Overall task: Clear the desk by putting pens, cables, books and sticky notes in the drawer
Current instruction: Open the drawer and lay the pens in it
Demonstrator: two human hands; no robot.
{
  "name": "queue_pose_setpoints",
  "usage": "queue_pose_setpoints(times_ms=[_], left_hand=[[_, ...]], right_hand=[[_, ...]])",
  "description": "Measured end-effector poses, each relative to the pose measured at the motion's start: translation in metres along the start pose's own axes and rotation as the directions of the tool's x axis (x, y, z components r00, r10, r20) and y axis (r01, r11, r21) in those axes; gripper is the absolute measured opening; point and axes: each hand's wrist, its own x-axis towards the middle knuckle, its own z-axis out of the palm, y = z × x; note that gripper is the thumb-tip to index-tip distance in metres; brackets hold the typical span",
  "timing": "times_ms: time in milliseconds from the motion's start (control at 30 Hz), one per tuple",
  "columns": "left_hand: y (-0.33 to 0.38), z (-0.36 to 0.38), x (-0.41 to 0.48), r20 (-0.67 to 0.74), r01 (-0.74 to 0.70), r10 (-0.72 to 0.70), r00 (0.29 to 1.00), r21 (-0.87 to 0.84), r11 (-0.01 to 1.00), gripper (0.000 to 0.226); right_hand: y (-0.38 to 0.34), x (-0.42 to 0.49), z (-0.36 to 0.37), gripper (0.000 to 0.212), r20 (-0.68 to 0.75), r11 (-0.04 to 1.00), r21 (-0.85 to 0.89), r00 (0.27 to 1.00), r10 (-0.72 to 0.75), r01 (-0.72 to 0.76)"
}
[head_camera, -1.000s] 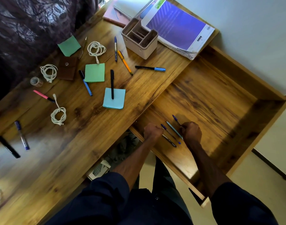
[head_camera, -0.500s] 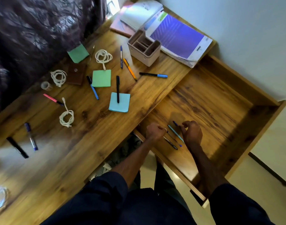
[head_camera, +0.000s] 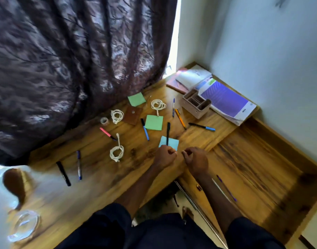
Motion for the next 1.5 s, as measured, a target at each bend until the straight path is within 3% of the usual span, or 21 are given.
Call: queue_pose_setpoints(times_ms=[167, 267, 333, 467, 700, 900, 1033, 1200, 1267, 1367, 1500], left_hand=[[-0.041, -0.054, 0.005, -0.129, 0.085, -0.090, 0.988, -0.048, 0.995, 0.017], [-0.079, -0.068, 0.016, -0.163, 0.127, -0.139, 0.977, -0.086, 0.988, 0.031], [-0.103, -0.070, 0.026, -0.164, 0.156, -0.171, 0.972, -0.101, 0.983, 0.027], [-0.097, -0.083, 0.022, -0.132, 0.166, -0.180, 0.975, -0.109, 0.980, 0.013], [-0.073, -0.082, 0.061, -0.216, 0.171, -0.189, 0.958, -0.101, 0.980, 0.015], [-0.051, -0.096, 0.112, -0.239, 0.111, -0.121, 0.963, -0.056, 0.992, 0.014], [-0.050, -0.108, 0.153, -0.321, 0.071, -0.075, 0.944, -0.026, 0.997, 0.010], [-0.035, -0.125, 0.208, -0.461, 0.053, 0.045, 0.886, 0.197, 0.979, 0.013], [-0.024, -0.131, 0.228, -0.468, 0.110, 0.076, 0.880, 0.357, 0.928, 0.013], [-0.014, -0.133, 0.259, -0.385, 0.181, 0.052, 0.921, 0.544, 0.819, 0.016], [-0.016, -0.125, 0.280, -0.333, 0.190, 0.033, 0.942, 0.613, 0.767, 0.019]], right_hand=[[-0.048, 0.020, 0.035, 0.017, 0.074, 0.998, 0.032, 0.996, 0.049, -0.052], [-0.063, 0.029, 0.049, 0.015, 0.120, 0.998, 0.026, 0.992, 0.045, -0.048], [-0.072, 0.036, 0.056, 0.015, 0.140, 0.999, 0.007, 0.989, 0.046, -0.048], [-0.082, 0.052, 0.062, 0.015, 0.135, 0.997, -0.011, 0.988, 0.080, -0.079], [-0.079, 0.142, 0.062, 0.020, 0.093, 0.984, -0.118, 0.985, 0.146, -0.135], [-0.092, 0.242, 0.069, 0.029, 0.101, 0.972, -0.212, 0.987, 0.126, -0.102], [-0.093, 0.281, 0.080, 0.021, 0.152, 0.960, -0.249, 0.974, 0.168, -0.126], [-0.089, 0.303, 0.092, 0.013, 0.150, 0.965, -0.190, 0.966, 0.209, -0.179], [-0.085, 0.304, 0.094, 0.024, 0.137, 0.971, -0.150, 0.969, 0.207, -0.187], [-0.083, 0.295, 0.096, 0.039, 0.127, 0.978, -0.088, 0.971, 0.201, -0.191], [-0.095, 0.263, 0.077, 0.039, 0.132, 0.971, 0.000, 0.963, 0.236, -0.238]])
